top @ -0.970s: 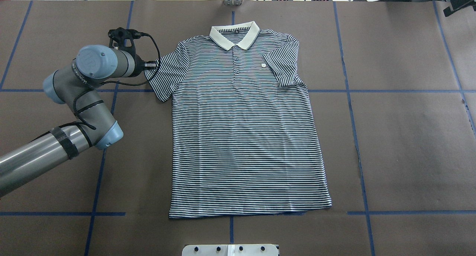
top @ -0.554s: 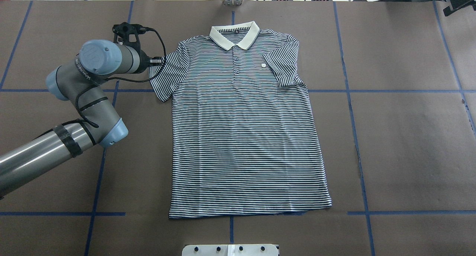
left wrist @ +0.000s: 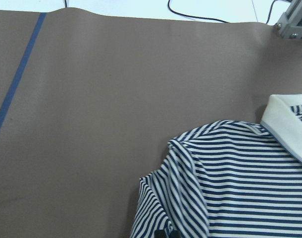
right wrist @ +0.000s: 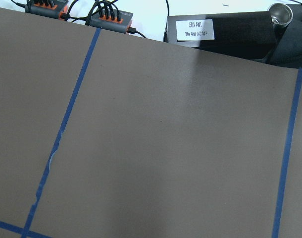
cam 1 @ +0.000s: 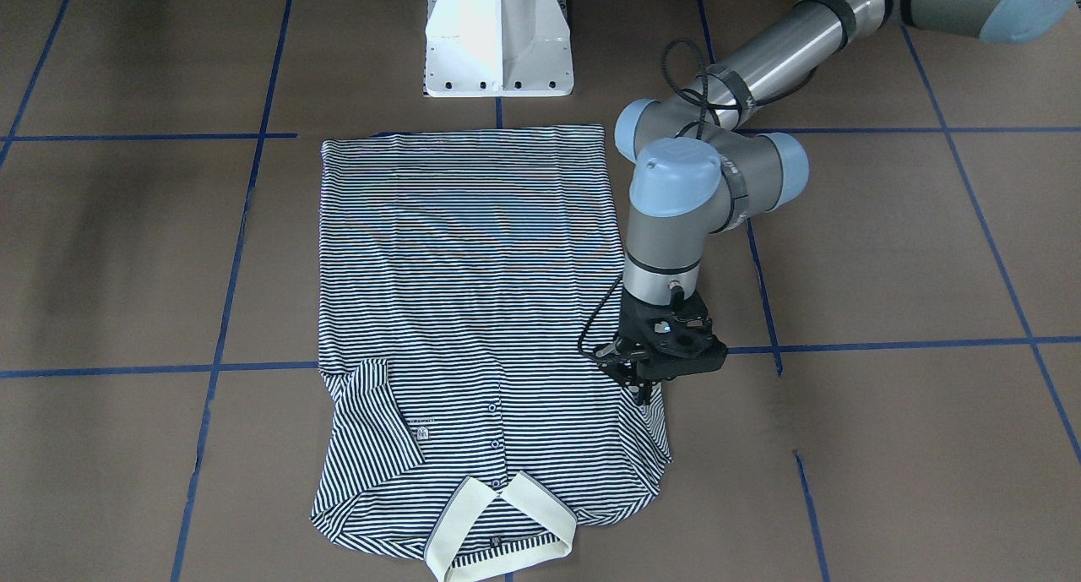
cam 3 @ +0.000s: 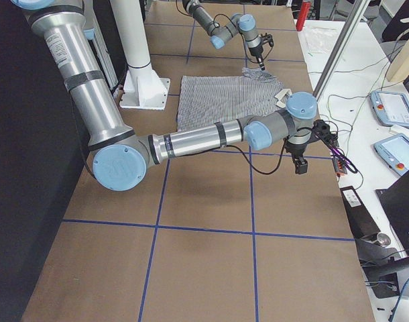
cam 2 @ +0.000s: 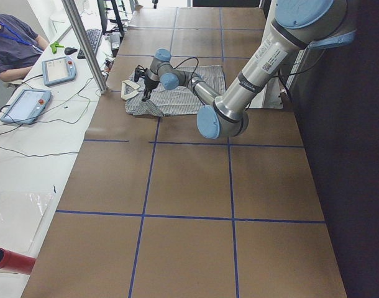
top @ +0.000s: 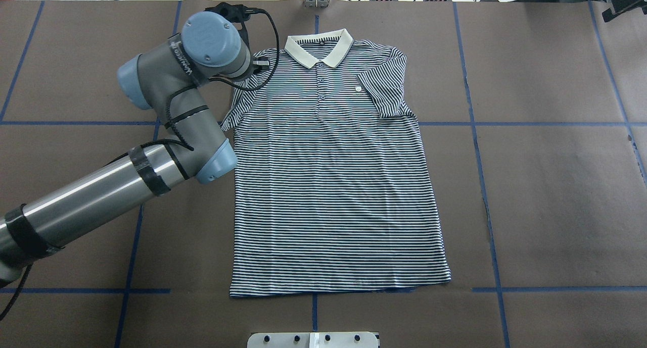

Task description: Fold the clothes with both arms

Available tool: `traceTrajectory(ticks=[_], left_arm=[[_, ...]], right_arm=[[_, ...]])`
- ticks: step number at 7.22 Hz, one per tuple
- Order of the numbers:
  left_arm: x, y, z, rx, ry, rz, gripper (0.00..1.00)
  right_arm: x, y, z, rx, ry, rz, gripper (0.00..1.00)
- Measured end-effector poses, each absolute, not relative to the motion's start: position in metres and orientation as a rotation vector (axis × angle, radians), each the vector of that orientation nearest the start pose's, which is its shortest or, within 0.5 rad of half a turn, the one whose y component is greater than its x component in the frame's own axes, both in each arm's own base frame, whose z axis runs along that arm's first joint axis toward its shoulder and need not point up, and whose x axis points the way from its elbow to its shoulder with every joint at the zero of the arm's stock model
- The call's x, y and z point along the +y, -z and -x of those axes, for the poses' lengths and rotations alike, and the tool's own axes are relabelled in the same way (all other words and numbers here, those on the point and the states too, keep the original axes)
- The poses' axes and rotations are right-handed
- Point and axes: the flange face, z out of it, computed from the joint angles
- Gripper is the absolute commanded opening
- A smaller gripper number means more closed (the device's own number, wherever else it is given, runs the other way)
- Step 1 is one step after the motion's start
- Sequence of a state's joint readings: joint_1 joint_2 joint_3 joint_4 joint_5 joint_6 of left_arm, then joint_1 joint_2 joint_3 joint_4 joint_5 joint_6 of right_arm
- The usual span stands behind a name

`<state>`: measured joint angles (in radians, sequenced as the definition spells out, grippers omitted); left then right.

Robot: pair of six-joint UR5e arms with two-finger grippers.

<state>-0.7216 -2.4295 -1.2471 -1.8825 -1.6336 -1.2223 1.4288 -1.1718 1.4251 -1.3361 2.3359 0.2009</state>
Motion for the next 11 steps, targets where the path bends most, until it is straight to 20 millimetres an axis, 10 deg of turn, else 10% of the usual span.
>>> traceTrajectory(ticks=[1,3,7,11], left_arm=[[-0.632,-0.215,-0.541,0.74,0.353,-0.347,0.0],[-0.64,-0.204,-0.564,0.717,0.366,-0.324,1.0],[-0.606,-0.176,-0.533,0.819,0.177,-0.406,1.0],[-0.504,-0.181,-0.453,1.001,0.07,-0.42,1.0]], right_arm=[[-0.669,-0.472,0.031,-0.817,0.131,-0.329,1.0],[-0.67,-0.469,0.031,-0.818,0.126,-0.33,1.0],[-0.666,-0.449,0.041,-0.838,0.09,-0.331,1.0],[-0.571,-0.36,0.148,-0.933,-0.071,-0.279,1.0]])
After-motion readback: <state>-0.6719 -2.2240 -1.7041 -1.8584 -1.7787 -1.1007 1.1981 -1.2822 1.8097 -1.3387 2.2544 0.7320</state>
